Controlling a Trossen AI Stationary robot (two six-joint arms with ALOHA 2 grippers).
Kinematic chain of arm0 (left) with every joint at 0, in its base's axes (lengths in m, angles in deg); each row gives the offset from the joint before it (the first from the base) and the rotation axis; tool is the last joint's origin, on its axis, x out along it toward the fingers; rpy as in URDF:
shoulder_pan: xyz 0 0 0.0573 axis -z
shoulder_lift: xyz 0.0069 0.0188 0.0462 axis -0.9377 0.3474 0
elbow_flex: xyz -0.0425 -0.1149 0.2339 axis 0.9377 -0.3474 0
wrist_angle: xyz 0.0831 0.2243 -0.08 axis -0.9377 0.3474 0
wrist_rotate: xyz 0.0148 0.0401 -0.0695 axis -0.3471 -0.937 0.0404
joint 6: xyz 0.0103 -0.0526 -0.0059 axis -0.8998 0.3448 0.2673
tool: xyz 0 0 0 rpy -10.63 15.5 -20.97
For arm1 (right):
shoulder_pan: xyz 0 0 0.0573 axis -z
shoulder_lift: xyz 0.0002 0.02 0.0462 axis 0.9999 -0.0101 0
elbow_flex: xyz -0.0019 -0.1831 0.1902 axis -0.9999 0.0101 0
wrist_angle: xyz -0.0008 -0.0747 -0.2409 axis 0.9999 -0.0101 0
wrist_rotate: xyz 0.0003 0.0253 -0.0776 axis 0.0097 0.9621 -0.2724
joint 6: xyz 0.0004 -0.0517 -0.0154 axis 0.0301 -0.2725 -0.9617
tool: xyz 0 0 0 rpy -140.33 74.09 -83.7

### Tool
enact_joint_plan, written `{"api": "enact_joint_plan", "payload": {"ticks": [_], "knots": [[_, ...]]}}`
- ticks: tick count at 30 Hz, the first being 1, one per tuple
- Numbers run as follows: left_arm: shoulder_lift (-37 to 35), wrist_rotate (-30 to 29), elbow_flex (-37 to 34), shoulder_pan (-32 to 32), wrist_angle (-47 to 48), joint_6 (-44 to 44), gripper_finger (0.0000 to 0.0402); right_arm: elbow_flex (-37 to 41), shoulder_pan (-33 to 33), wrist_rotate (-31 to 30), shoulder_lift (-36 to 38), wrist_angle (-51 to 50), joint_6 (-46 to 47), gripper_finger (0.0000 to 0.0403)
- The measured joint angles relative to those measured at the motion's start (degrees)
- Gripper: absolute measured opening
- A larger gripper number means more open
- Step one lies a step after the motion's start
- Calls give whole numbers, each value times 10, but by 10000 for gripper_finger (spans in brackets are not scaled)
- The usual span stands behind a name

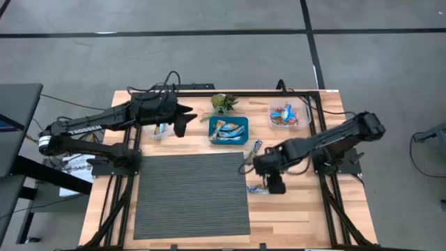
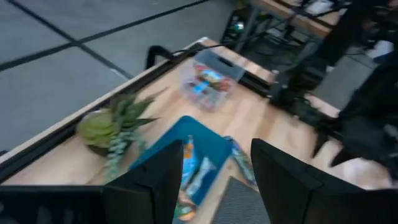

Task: Pick and place Granola Bars by type
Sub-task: Put the blue granola bar into the left transparent bin

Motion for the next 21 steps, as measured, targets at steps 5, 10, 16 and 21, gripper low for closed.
{"api": "enact_joint_plan", "payload": {"ticks": [5, 10, 16, 21], "knots": [[0, 42, 0, 14, -13, 0, 181, 0, -25, 0, -56, 26, 68, 163], [-1, 81, 0, 22, -15, 0, 181, 0, -49, 1, -96, 33, 109, 172], [-1, 107, 0, 35, -13, -6, 181, -1, -62, 29, -138, 35, 123, 187], [-1, 109, 0, 41, -13, -15, 181, 0, -61, 30, -180, 41, 124, 188]]}}
